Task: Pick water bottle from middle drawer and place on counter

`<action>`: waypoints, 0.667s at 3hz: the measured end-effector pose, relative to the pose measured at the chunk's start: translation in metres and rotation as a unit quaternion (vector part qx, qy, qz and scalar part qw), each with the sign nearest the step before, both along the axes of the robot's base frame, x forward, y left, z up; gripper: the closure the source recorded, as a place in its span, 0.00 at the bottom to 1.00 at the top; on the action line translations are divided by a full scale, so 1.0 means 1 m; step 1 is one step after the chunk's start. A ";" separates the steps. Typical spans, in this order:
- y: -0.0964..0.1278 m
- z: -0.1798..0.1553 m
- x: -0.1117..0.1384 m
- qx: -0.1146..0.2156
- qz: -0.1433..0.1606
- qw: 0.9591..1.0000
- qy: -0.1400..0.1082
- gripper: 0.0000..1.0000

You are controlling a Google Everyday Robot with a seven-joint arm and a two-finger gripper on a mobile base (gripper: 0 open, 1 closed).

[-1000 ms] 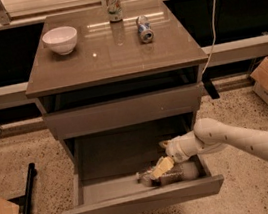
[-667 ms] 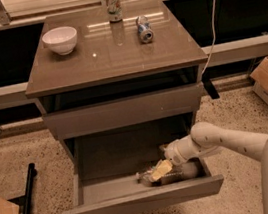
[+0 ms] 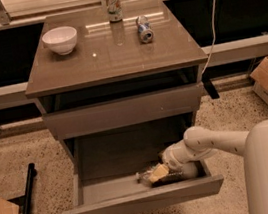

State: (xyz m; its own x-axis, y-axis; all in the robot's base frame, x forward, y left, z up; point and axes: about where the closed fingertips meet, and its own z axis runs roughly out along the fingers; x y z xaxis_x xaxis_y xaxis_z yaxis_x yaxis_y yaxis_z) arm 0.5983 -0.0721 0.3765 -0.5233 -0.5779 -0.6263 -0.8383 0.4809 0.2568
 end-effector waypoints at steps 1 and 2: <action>-0.001 -0.003 -0.004 -0.027 -0.010 1.000 -0.001 0.50; -0.002 0.001 -0.007 -0.029 -0.017 0.999 -0.005 0.73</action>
Offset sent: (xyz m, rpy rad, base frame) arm -0.0087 -0.0077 0.0090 -0.0646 -0.0252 -0.0566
